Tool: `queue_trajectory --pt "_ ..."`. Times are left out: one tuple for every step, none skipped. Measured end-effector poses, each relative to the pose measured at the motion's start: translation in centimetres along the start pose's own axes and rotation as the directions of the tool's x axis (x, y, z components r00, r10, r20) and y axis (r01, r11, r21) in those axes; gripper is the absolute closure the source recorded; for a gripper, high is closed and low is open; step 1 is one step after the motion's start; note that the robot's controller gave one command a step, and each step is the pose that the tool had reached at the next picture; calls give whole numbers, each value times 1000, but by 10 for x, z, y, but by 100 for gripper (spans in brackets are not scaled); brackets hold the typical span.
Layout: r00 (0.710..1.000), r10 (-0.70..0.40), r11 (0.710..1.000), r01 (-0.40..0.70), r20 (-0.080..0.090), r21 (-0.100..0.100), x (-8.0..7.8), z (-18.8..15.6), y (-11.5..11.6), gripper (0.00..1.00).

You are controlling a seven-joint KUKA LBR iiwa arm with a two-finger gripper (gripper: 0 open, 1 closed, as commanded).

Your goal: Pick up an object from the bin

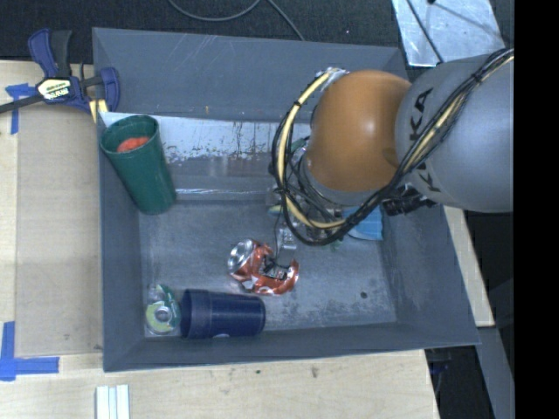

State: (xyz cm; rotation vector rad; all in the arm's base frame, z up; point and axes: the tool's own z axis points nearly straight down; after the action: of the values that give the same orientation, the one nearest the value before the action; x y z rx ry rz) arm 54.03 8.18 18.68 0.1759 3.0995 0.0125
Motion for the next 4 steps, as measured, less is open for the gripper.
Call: queue_trajectory --pt "999 10 1000 -10 -32 8 8 -5 -6 0" --pt "1000 -4 1000 4 -10 3 -2 -71 -9 0" --pt "1000 20 1000 -20 -2 1 11 -53 7 0" --pt "993 -115 993 115 -14 2 21 -15 1 0"
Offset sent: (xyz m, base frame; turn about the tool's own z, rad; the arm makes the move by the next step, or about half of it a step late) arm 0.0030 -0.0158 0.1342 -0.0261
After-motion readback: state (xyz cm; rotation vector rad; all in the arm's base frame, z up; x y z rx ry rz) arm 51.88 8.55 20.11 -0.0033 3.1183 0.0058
